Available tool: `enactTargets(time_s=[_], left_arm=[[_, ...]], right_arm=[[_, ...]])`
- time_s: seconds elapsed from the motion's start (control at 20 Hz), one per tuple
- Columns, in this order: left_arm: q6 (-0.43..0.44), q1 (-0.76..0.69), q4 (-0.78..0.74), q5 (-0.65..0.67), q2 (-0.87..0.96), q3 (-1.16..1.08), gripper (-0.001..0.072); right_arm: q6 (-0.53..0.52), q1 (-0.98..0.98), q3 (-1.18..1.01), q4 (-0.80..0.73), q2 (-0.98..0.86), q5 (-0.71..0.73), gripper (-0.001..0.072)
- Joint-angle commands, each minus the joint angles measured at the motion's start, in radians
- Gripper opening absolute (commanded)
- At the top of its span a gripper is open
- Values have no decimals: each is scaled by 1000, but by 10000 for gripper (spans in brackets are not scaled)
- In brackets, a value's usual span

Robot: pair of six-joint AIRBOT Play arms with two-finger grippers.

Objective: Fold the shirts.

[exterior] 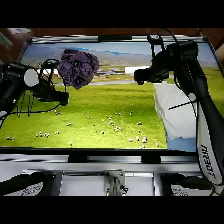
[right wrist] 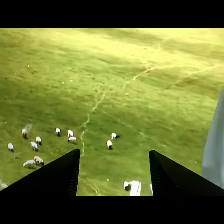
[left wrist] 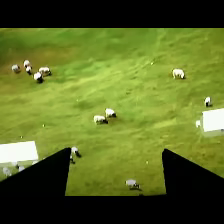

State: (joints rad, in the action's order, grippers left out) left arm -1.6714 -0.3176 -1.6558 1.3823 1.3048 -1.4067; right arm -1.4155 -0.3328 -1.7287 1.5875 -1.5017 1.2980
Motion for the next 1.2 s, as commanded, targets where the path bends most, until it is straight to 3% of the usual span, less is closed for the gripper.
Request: enactTargets(time_s=[0.0, 0.25, 0.35, 0.7, 1.05, 1.1, 1.15], left_arm=[[-3, -1, 7, -201, 13, 0, 669], [-3, 32, -1, -407, 57, -32, 676], [-29, 97, 0, -403, 166, -131, 720], [-11, 264, 32, -414, 628, -483, 718], [-10, 238, 116, -691, 768, -500, 716], [-10, 234, 116, -699, 777, -500, 705], [-9, 230, 116, -697, 787, -500, 644]], right_arm=[[0, -1, -1, 1, -1, -70, 548], [-20, -1, -1, 0, -1, -119, 548], [-20, -1, -1, 11, -1, -129, 548], [-54, -1, 0, 92, -1, -57, 548], [-116, -2, 0, 124, -1, -57, 548], [-116, -2, 0, 124, -1, -57, 548], [-116, -2, 0, 124, -1, -56, 548]])
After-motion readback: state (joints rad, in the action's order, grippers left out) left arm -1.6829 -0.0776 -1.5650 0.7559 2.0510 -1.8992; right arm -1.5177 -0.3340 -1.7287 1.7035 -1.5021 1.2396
